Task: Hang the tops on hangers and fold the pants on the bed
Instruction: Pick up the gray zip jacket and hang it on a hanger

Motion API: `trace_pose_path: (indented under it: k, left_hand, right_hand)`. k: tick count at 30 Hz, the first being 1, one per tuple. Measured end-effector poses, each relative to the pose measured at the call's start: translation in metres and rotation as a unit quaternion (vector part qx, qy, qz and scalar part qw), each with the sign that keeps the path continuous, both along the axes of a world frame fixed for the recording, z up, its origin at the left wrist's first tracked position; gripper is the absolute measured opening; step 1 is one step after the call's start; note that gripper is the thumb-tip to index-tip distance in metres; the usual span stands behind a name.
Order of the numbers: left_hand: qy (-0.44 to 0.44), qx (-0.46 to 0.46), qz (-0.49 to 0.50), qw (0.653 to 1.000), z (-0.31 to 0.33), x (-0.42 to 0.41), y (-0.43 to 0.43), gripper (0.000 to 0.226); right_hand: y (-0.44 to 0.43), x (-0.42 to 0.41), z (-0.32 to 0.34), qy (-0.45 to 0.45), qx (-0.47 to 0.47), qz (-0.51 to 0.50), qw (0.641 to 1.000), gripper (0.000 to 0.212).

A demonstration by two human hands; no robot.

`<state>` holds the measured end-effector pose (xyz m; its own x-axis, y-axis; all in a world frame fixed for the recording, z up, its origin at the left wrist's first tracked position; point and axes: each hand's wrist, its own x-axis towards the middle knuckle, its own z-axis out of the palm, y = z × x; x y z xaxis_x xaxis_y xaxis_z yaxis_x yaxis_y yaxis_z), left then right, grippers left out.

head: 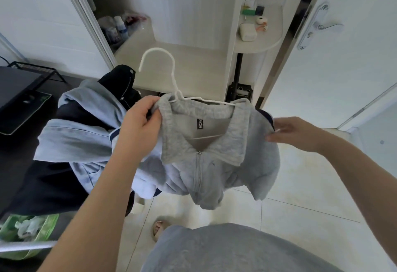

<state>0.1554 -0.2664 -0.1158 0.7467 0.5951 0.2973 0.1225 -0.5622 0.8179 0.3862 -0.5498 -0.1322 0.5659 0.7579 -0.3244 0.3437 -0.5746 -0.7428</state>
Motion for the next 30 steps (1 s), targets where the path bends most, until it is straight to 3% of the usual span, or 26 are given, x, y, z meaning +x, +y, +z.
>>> trace_pose_path:
  k: [5,7,10,13,16,18,21,23,26,30]
  left_hand:
    - [0.058,0.152,-0.038,0.986,0.001,0.002,0.004,0.019]
    - [0.09,0.185,-0.018,0.978,-0.002,0.001,0.007,0.022]
    - [0.12,0.193,0.011,0.974,-0.006,-0.001,0.011,0.025]
    - [0.103,0.17,0.017,0.98,-0.009,-0.001,0.012,0.024]
    - [0.044,0.095,0.05,0.993,-0.01,-0.003,0.008,0.024]
    - [0.005,0.072,0.049,0.996,-0.012,-0.003,0.004,0.023]
    - [-0.038,0.065,0.008,0.997,-0.011,-0.001,0.001,0.024]
    - [-0.046,0.047,-0.015,0.998,-0.008,0.002,0.001,0.031]
    - [-0.046,0.062,-0.044,0.996,-0.003,0.01,0.0,0.031]
    - [-0.03,0.091,-0.057,0.994,0.003,0.03,0.0,0.021]
  right_hand:
    - [0.004,0.004,-0.009,-0.161,0.064,-0.129,0.976,0.038]
    - [0.007,0.002,-0.001,-0.163,0.15,-0.175,0.959,0.029]
    - [0.012,-0.01,0.015,-0.158,0.237,-0.168,0.944,0.019]
    - [0.009,-0.021,0.023,-0.166,0.272,-0.139,0.938,0.026]
    - [0.002,-0.024,0.017,-0.171,0.238,-0.076,0.953,0.037]
    - [-0.002,-0.024,0.012,-0.117,0.216,-0.058,0.968,0.035]
    - [-0.001,-0.025,0.013,-0.027,0.255,-0.087,0.963,0.049]
    - [0.002,-0.024,0.015,-0.079,0.245,-0.076,0.963,0.052]
    - [0.011,-0.026,0.023,-0.187,0.173,-0.02,0.967,0.015]
    - [0.022,-0.029,0.032,-0.193,0.126,0.047,0.972,0.012]
